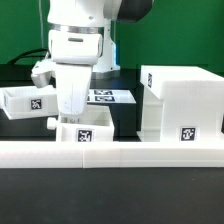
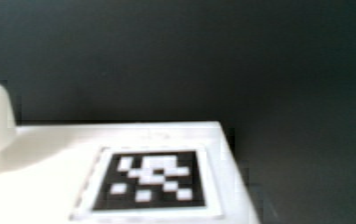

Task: Assemble drawer

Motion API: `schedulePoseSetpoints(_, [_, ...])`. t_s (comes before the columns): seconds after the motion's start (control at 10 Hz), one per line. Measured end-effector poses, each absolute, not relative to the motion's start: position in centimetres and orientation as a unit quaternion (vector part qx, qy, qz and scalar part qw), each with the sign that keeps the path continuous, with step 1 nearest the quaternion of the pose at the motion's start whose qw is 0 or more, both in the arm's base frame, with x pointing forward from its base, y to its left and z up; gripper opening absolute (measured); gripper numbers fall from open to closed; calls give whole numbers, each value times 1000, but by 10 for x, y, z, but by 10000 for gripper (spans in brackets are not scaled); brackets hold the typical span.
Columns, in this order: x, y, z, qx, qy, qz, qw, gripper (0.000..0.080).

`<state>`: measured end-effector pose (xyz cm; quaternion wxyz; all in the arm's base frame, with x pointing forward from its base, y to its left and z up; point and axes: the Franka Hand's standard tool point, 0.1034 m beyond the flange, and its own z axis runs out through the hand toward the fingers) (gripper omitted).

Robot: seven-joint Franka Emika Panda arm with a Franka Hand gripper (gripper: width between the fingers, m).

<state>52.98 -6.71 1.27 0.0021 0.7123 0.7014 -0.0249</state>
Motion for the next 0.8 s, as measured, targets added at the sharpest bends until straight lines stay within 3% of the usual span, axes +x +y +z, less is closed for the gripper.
schedulePoseSetpoints(0.5, [536,-39,14,725,689,-20,-4,41])
schedulePoseSetpoints(0.8, [536,-40,14,731,682,-20,-5,41])
